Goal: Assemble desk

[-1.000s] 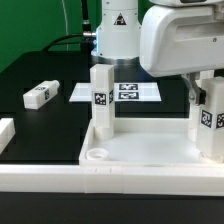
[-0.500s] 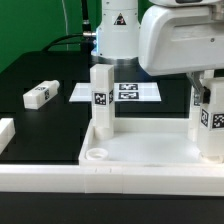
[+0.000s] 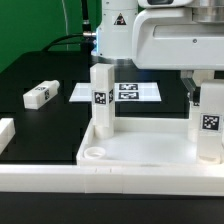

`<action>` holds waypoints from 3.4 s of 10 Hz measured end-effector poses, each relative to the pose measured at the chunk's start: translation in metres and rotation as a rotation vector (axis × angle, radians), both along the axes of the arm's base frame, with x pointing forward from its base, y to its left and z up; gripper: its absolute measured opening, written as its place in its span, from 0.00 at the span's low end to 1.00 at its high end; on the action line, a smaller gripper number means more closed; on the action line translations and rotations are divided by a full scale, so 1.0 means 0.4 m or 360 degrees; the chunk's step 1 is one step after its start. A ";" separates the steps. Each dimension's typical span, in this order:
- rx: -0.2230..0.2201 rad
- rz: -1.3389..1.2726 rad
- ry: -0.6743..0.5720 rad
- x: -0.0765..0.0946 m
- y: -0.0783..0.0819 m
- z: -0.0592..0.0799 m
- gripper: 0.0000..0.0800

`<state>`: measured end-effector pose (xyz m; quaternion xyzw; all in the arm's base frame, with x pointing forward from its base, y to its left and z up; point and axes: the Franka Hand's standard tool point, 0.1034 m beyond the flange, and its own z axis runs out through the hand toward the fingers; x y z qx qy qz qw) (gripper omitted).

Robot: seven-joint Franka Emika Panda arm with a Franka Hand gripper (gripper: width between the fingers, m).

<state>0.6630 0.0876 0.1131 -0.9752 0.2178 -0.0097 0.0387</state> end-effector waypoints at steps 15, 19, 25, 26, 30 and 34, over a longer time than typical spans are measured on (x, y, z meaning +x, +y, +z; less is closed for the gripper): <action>0.0044 -0.0898 0.0073 -0.002 0.007 -0.004 0.73; 0.0007 -0.0249 0.0016 0.000 0.010 -0.002 0.81; -0.0053 0.0565 -0.0039 0.000 0.020 -0.001 0.81; -0.0055 0.0637 -0.0043 0.000 0.021 -0.001 0.81; -0.0064 0.0865 -0.0056 -0.001 0.021 -0.002 0.66; -0.0062 0.0811 -0.0052 -0.001 0.019 -0.003 0.36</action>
Offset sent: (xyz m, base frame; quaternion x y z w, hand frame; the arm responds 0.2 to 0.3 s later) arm 0.0022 0.0064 -0.0126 0.0299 0.0080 0.3218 0.9463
